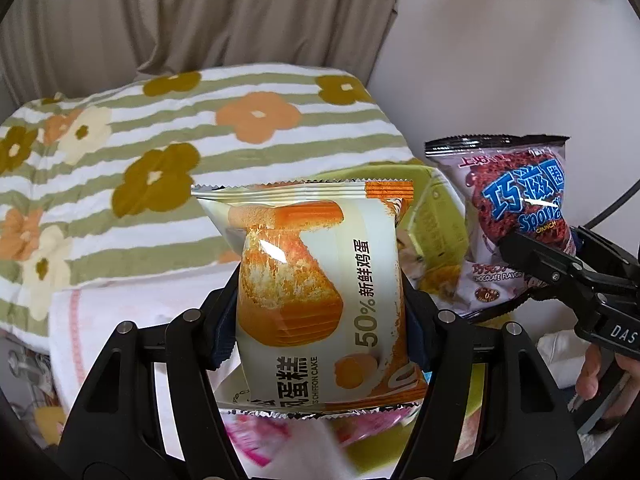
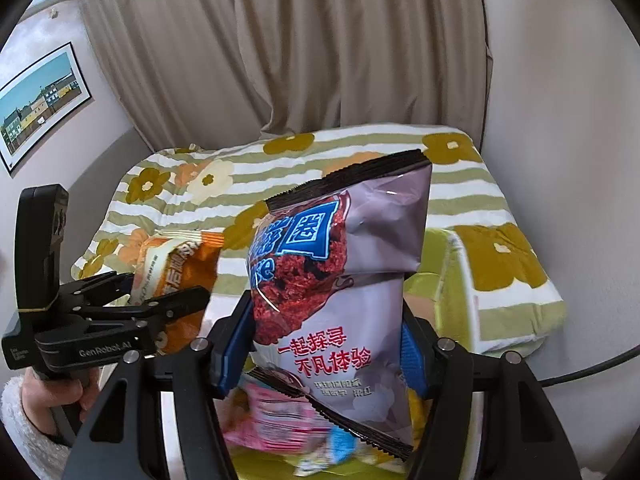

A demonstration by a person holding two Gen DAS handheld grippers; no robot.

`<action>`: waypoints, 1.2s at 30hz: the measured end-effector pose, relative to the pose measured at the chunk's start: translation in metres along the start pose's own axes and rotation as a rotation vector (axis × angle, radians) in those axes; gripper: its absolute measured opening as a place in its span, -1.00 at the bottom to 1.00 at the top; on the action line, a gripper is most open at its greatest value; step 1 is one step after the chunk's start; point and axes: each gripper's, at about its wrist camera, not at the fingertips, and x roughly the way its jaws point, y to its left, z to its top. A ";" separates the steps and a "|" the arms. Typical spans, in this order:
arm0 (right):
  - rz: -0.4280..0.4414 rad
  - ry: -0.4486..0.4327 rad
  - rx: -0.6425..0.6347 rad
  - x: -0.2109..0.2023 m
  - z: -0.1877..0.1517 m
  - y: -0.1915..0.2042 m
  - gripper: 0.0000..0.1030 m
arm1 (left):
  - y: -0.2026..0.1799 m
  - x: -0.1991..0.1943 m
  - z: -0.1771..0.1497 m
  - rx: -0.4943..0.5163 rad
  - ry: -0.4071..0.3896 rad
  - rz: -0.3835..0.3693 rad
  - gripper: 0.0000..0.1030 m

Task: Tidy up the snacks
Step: 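Carry the cake packet and purple bag into the box and open both tools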

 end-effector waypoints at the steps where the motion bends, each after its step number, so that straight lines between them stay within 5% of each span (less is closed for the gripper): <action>1: 0.002 0.007 0.003 0.002 0.001 -0.008 0.15 | -0.006 0.007 0.002 0.000 0.012 0.003 0.23; 7: 0.008 0.039 0.031 0.015 -0.001 -0.040 0.15 | -0.023 0.052 0.010 0.000 0.075 0.053 0.25; 9: 0.004 0.048 0.041 0.019 -0.002 -0.046 0.15 | -0.025 0.062 0.010 -0.006 0.092 0.062 0.41; 11: 0.002 0.056 0.054 0.022 -0.005 -0.050 0.15 | -0.024 0.069 0.010 -0.008 0.102 0.059 0.84; 16: 0.008 0.077 0.086 0.025 -0.008 -0.054 0.15 | -0.015 0.066 0.003 -0.043 0.109 0.070 0.85; 20: 0.004 0.097 0.102 0.032 -0.011 -0.057 0.15 | -0.005 0.049 -0.008 -0.089 0.077 0.009 0.85; 28: -0.018 0.122 0.087 0.049 0.000 -0.055 0.16 | 0.008 0.032 -0.016 -0.079 0.043 0.067 0.85; 29: -0.022 0.118 0.075 0.050 0.002 -0.054 0.21 | 0.009 0.030 -0.017 -0.087 0.037 0.064 0.85; 32: -0.032 0.065 0.050 0.048 0.005 -0.051 0.81 | 0.015 0.026 -0.019 -0.111 0.037 0.056 0.85; 36: -0.038 0.009 0.026 0.037 0.003 -0.051 0.84 | 0.017 0.019 -0.028 -0.110 0.040 0.078 0.85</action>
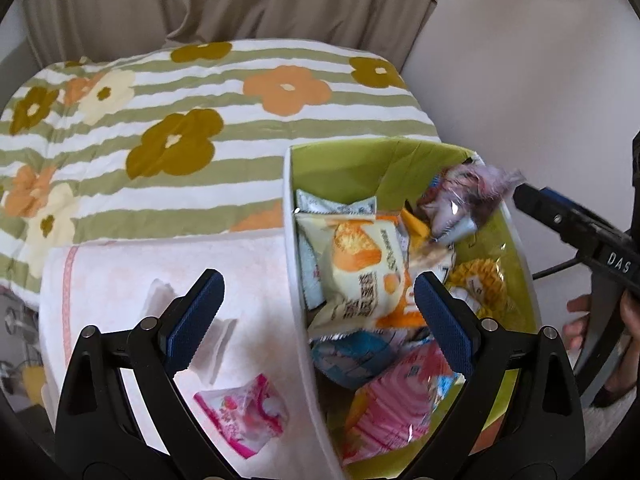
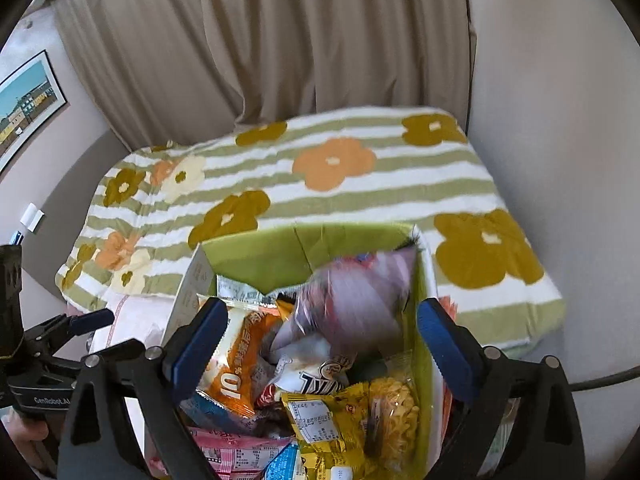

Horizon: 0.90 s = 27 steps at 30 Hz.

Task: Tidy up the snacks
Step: 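Carry the cake packet and purple bag into the box and open both tools, then grasp the grey square packet with the left tool while the right tool grasps the pink strawberry packet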

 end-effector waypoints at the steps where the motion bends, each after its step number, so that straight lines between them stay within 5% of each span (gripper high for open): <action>1: -0.002 -0.003 -0.006 -0.003 -0.003 0.000 0.84 | 0.001 -0.003 -0.005 -0.002 0.000 0.004 0.85; 14: 0.074 0.031 -0.078 -0.032 -0.025 0.019 0.84 | 0.030 -0.047 -0.050 -0.114 -0.025 0.050 0.85; 20: 0.121 -0.018 -0.120 -0.053 -0.031 0.050 0.84 | 0.066 -0.080 -0.067 -0.148 -0.055 0.107 0.85; 27: 0.132 -0.035 -0.168 -0.066 -0.051 0.110 0.84 | 0.117 -0.096 -0.076 -0.165 -0.068 0.087 0.85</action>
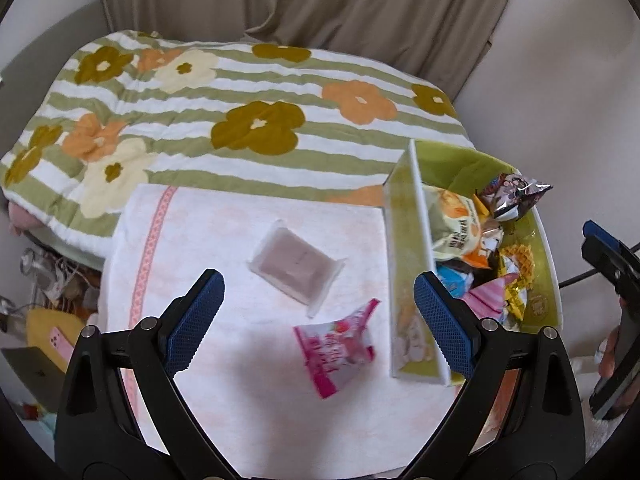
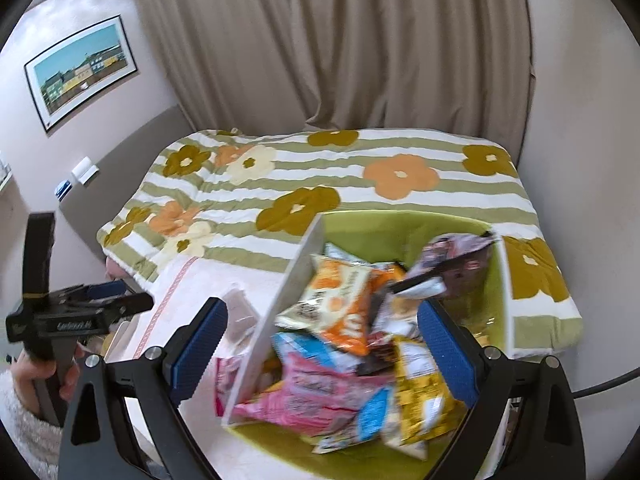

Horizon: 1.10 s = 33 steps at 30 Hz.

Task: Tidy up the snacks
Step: 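Grasp the grey square packet with the left tool while the right tool grasps the pink strawberry packet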

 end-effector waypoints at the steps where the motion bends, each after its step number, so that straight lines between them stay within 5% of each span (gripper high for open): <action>1: -0.003 -0.002 0.002 0.000 -0.002 0.007 0.84 | 0.007 0.000 0.002 0.014 0.004 -0.007 0.85; 16: -0.176 0.004 0.226 0.031 -0.047 0.132 0.84 | 0.079 0.024 0.020 0.266 0.138 -0.167 0.85; 26: -0.304 0.095 0.482 0.066 -0.102 0.146 0.84 | 0.063 0.101 0.024 0.398 0.313 -0.266 0.85; 33: -0.334 0.162 0.622 0.110 -0.146 0.134 0.84 | 0.037 0.165 0.010 0.451 0.394 -0.246 0.85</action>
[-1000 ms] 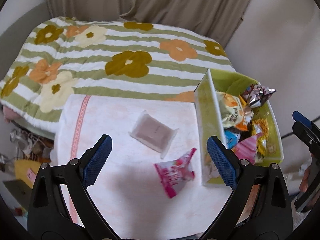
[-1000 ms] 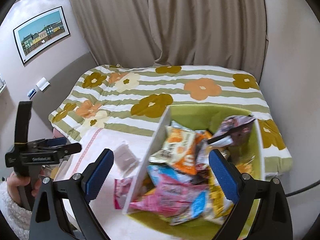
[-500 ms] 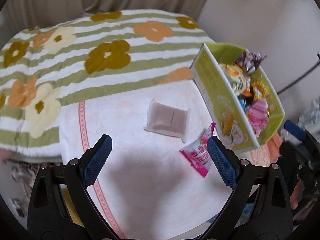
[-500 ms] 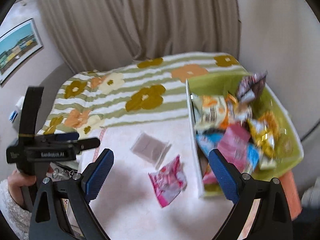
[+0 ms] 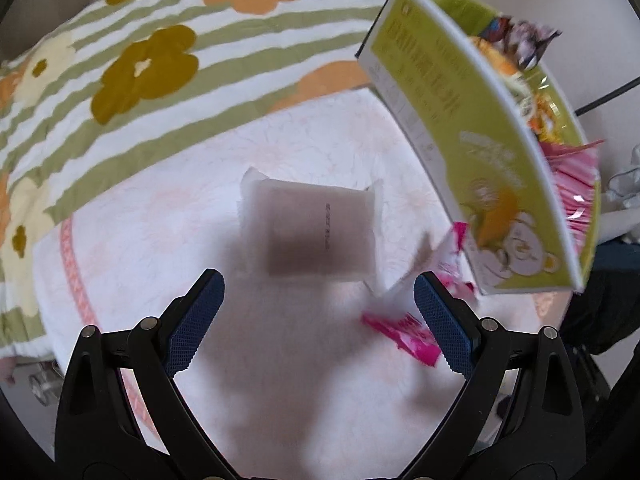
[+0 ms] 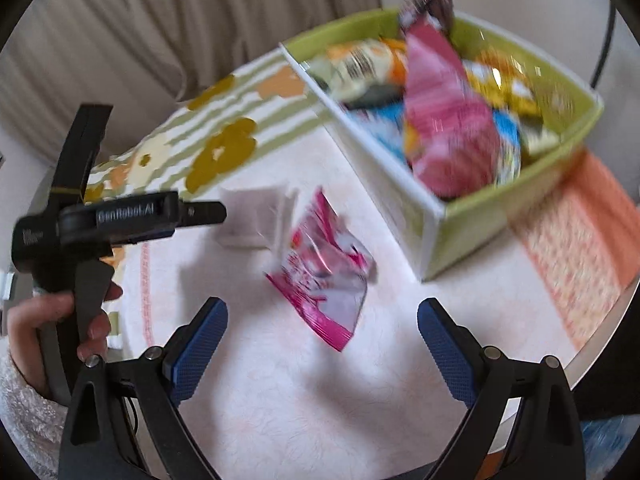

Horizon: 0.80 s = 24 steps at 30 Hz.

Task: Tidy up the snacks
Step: 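Grasp the grey square packet with the left tool while the right tool grasps the pink strawberry packet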

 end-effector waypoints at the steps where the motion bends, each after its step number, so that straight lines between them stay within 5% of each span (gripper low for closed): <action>1: -0.010 0.008 0.002 0.006 -0.002 -0.001 0.84 | -0.003 0.006 0.001 0.007 -0.002 0.013 0.85; 16: 0.023 -0.024 0.070 0.052 -0.014 0.001 0.84 | -0.037 0.065 0.010 0.105 0.019 0.232 0.95; 24: 0.006 -0.046 0.065 0.069 -0.009 0.010 0.84 | -0.033 0.074 0.019 0.135 0.016 0.276 0.95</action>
